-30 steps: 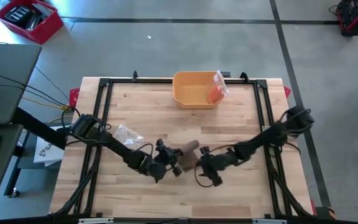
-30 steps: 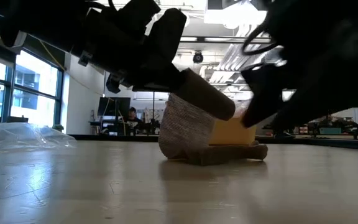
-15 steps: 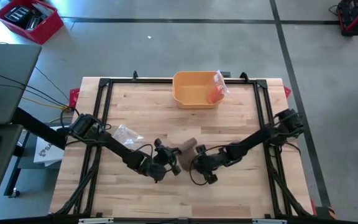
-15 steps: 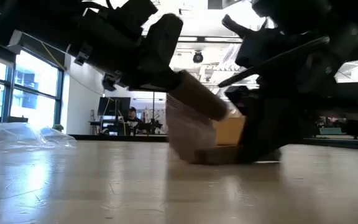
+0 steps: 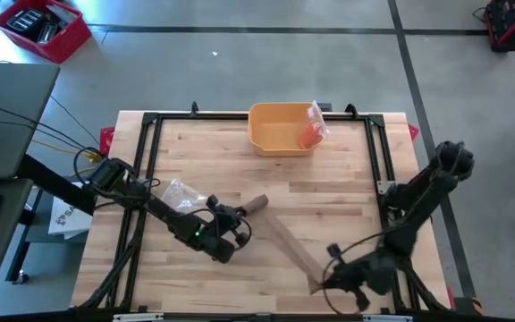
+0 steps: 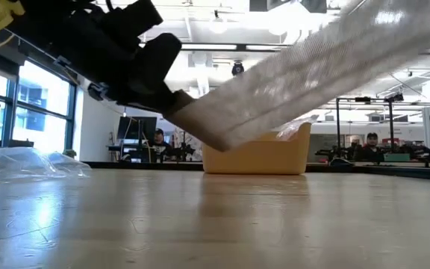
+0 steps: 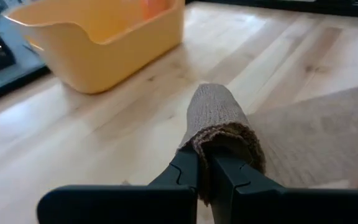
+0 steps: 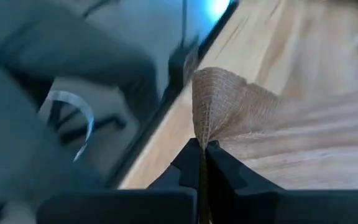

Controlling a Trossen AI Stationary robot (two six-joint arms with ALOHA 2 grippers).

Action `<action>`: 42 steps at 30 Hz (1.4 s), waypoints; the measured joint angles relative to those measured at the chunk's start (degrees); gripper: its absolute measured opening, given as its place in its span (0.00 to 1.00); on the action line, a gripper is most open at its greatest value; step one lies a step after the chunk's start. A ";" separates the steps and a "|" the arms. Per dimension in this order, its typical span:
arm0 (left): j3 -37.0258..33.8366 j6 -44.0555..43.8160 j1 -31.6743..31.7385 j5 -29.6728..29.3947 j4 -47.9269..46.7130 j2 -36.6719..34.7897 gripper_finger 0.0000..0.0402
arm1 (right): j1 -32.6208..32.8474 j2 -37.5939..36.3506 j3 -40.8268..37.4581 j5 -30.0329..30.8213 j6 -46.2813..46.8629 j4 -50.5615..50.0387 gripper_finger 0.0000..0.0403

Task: Roll bandage
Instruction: Roll the brown bandage

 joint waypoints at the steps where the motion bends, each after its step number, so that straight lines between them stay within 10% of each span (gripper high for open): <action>1: -0.02 1.14 0.12 1.23 1.47 0.13 0.01 | 1.43 -1.05 0.00 3.26 -0.37 0.74 0.00; 9: -0.03 22.61 -0.69 14.07 27.73 0.34 0.01 | 0.88 -7.68 6.00 15.36 -13.70 -0.26 0.00; 20: 5.69 22.14 -2.99 28.23 29.30 4.53 0.01 | -13.04 -11.13 28.44 22.87 -21.68 -31.49 0.00; 30: 21.94 31.84 -9.18 32.98 30.77 11.37 0.01 | -35.22 -12.64 24.37 -0.87 -23.15 -35.04 0.00; 42: 26.91 39.62 -12.21 21.72 30.63 11.69 0.01 | -35.16 -7.34 -13.89 -23.10 -9.30 21.66 0.03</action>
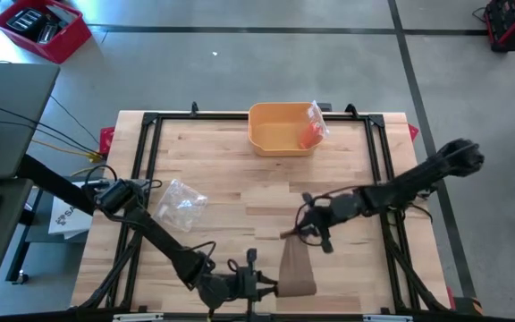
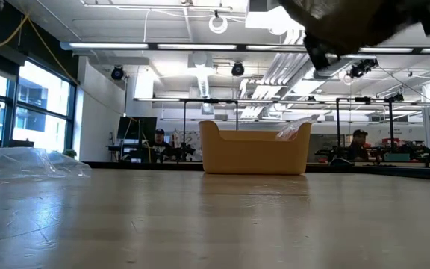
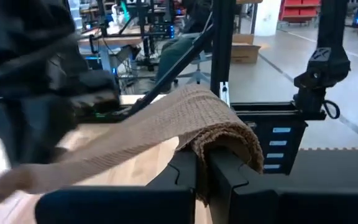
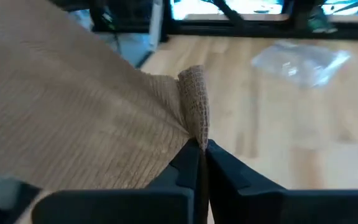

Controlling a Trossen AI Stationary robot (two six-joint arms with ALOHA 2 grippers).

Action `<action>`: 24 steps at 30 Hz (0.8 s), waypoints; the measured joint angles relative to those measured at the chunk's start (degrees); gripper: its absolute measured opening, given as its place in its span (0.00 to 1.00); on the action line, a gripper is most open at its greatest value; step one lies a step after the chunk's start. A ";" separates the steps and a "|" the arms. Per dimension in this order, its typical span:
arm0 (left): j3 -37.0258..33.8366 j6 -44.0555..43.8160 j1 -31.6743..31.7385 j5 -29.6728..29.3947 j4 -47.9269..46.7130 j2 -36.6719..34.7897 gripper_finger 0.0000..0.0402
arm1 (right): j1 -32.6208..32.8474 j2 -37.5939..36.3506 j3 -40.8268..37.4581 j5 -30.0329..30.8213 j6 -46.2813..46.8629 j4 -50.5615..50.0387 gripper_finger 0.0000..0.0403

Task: Roll bandage
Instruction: Roll the brown bandage

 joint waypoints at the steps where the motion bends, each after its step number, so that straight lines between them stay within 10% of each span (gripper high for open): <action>1: 0.01 -0.67 0.24 -0.01 0.19 0.27 0.01 | 0.92 1.58 -1.77 0.01 1.57 4.10 0.04; 11: 0.02 -6.05 2.00 0.37 1.30 2.46 0.01 | 5.79 11.11 -2.01 0.16 5.20 10.48 0.35; 24: 0.04 -12.16 2.24 -6.21 -1.16 3.49 0.01 | 5.04 -4.65 -1.03 3.21 10.55 -13.40 0.51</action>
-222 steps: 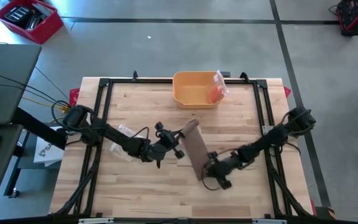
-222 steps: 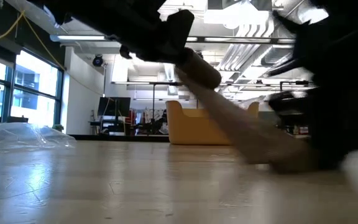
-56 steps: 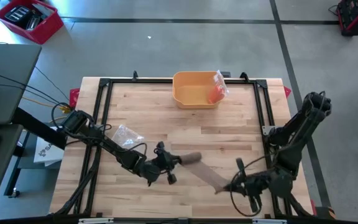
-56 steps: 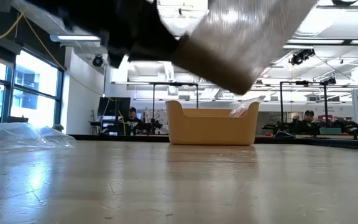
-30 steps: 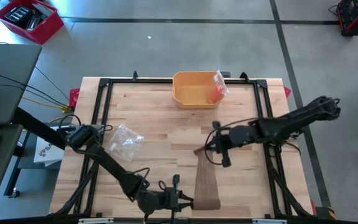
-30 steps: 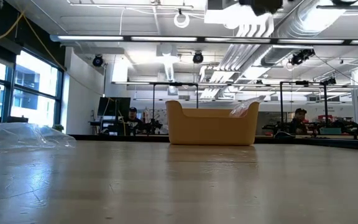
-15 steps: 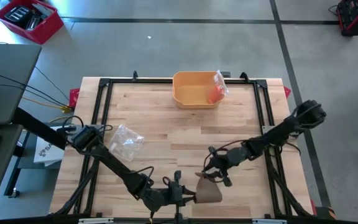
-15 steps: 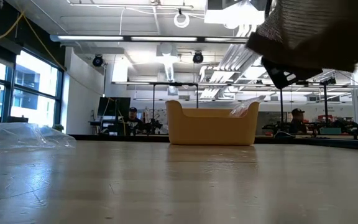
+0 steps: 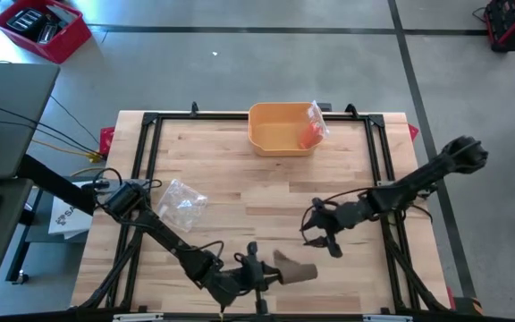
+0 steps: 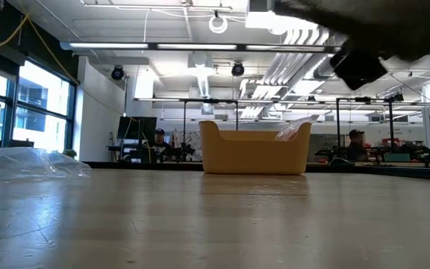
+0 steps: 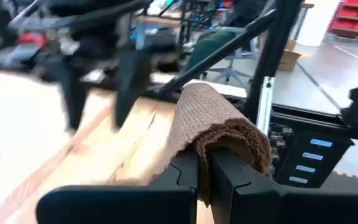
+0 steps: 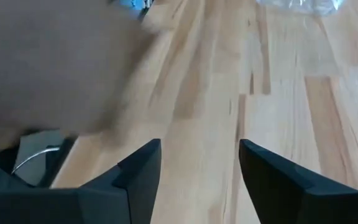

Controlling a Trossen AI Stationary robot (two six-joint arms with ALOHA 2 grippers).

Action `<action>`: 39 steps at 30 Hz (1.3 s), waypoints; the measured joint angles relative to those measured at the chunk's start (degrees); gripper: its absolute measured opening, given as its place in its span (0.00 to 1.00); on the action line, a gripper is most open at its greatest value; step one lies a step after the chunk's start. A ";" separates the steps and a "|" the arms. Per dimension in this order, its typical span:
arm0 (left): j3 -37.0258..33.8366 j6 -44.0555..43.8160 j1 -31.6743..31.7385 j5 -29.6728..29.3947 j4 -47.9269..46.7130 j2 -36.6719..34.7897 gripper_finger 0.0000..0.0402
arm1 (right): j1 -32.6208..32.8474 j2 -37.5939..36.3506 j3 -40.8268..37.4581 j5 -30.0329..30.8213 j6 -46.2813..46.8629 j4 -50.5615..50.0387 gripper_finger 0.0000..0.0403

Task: Roll bandage
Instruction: Roll the brown bandage

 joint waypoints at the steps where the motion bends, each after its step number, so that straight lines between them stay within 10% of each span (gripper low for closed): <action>1: 0.00 -2.13 0.00 -0.87 -1.06 0.22 0.01 | 1.42 -1.09 0.00 1.62 0.55 -1.80 0.51; 16: -0.04 -31.68 8.24 4.02 -15.23 6.38 0.01 | 20.34 -4.42 0.00 11.61 12.66 -15.58 0.51; 22: -0.41 -33.87 15.01 7.53 -21.03 7.47 0.01 | 18.37 0.38 -0.09 12.85 6.51 -10.56 0.51; 39: -14.21 -35.68 19.22 11.71 1.04 6.97 0.01 | 3.04 25.29 -0.04 13.29 -9.46 13.83 0.50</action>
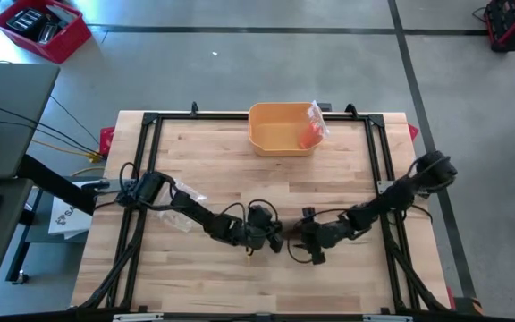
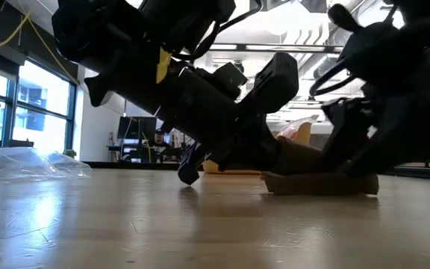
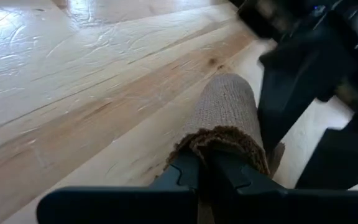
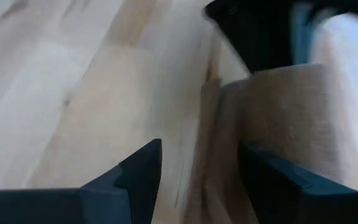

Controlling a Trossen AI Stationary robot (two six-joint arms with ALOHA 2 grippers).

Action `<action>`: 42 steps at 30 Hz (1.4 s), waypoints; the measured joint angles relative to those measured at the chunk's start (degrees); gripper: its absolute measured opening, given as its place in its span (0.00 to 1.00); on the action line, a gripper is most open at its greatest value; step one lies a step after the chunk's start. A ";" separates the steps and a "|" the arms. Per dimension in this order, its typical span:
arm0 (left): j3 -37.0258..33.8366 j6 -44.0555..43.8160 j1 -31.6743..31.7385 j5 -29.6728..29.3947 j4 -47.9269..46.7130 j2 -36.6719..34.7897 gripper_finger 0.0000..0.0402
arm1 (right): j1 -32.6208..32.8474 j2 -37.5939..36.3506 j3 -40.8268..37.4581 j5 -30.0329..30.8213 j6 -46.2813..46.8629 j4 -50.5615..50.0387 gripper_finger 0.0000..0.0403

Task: Roll bandage
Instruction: Roll the brown bandage

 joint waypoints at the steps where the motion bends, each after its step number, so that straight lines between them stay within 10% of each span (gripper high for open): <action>1: 0.02 -0.02 0.02 0.10 -0.10 0.00 0.01 | -0.28 1.13 0.11 -0.72 -0.76 0.43 0.48; 12: 0.00 0.73 0.04 -1.08 -1.46 -0.43 0.01 | 0.27 8.30 8.52 3.32 -5.69 -7.04 0.03; 20: 0.13 0.88 -0.31 -5.37 -12.58 -3.79 0.01 | 11.83 1.78 11.90 2.25 3.14 -17.28 0.01; 30: -0.18 12.72 -0.60 -5.03 -9.85 -3.88 0.01 | 22.18 -8.21 20.79 18.99 5.51 -30.45 0.00; 42: 1.35 32.64 -9.27 -0.87 7.39 -4.13 0.01 | 16.15 -18.87 29.07 29.97 5.91 -49.67 0.00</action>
